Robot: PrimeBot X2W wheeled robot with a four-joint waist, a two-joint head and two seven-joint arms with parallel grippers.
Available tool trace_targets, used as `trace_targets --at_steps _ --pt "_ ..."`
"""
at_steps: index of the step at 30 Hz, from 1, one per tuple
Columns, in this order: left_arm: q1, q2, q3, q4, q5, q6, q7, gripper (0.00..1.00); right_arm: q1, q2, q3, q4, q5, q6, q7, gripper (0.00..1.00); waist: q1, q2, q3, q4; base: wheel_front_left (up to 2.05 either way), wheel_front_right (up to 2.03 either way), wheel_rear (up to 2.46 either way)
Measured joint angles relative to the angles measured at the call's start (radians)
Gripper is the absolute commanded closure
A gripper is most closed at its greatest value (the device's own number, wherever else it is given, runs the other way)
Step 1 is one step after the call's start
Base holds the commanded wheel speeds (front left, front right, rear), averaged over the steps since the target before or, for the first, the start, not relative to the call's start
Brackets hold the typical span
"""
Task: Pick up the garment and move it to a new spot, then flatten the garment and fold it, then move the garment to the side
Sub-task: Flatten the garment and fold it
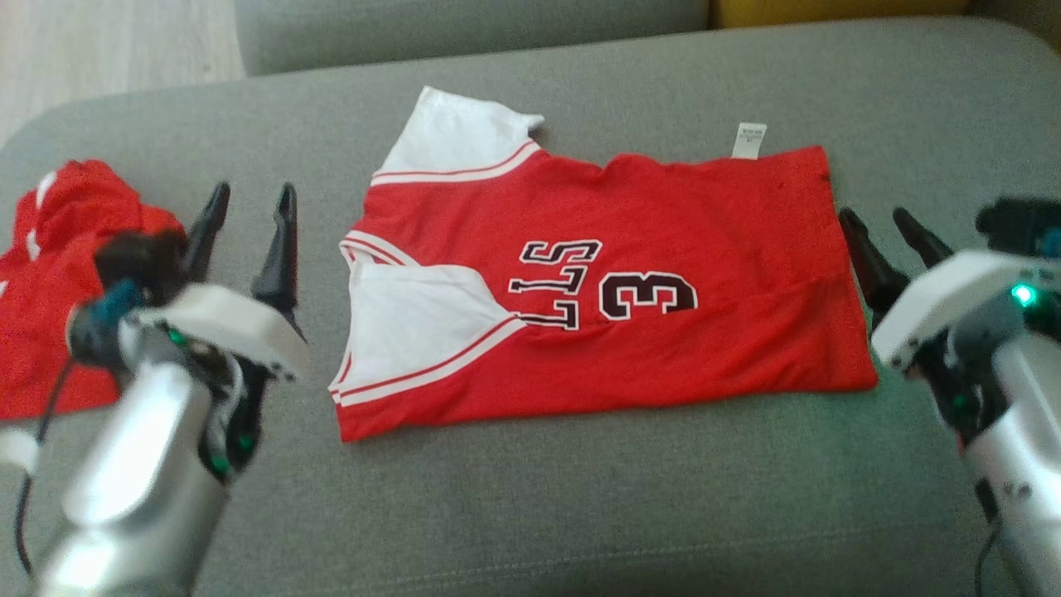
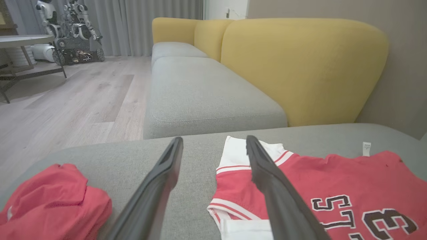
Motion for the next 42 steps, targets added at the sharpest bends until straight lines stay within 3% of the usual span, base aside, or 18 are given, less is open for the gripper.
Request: trace_targets --at_steps 7,11,14,18,27,35,42 --pt "0.238 -0.076 0.114 -0.242 0.111 0.09 -0.001 0.0 0.185 0.046 -0.054 -0.091 -0.103 0.0 -0.234 0.0 0.0 0.0 -0.066 0.016 0.0 0.0 0.0" --pt "0.402 -0.145 0.16 -0.307 0.177 0.094 -0.004 0.0 0.306 0.123 -0.143 -0.126 -0.161 0.0 -0.315 0.0 0.0 0.0 -0.096 0.021 0.0 0.0 0.0" --pt "0.463 -0.183 0.182 -0.301 0.204 0.083 -0.004 0.0 0.366 0.146 -0.181 -0.153 -0.223 0.0 -0.339 0.0 0.0 0.0 -0.103 0.02 0.0 0.0 0.0" --pt "0.485 -0.21 0.201 -0.261 0.263 0.073 -0.004 0.0 0.407 0.193 -0.212 -0.194 -0.318 0.0 -0.344 0.0 0.0 0.0 -0.105 0.003 0.0 0.0 0.0" --pt "0.474 -0.23 0.22 -0.102 0.357 0.061 -0.004 0.0 0.444 0.26 -0.251 -0.289 -0.387 0.0 -0.311 0.0 0.0 0.0 -0.093 -0.064 0.0 0.0 0.0" --pt "0.38 -0.224 0.244 0.136 0.391 0.13 0.016 0.0 0.444 0.267 -0.244 -0.355 -0.394 0.0 -0.274 0.0 0.0 0.0 -0.074 -0.137 0.0 0.0 0.0" --pt "0.337 -0.219 0.24 0.256 0.401 0.138 0.055 0.0 0.448 0.269 -0.244 -0.382 -0.394 0.0 -0.263 0.0 0.0 0.0 -0.064 -0.165 0.0 0.0 0.0"
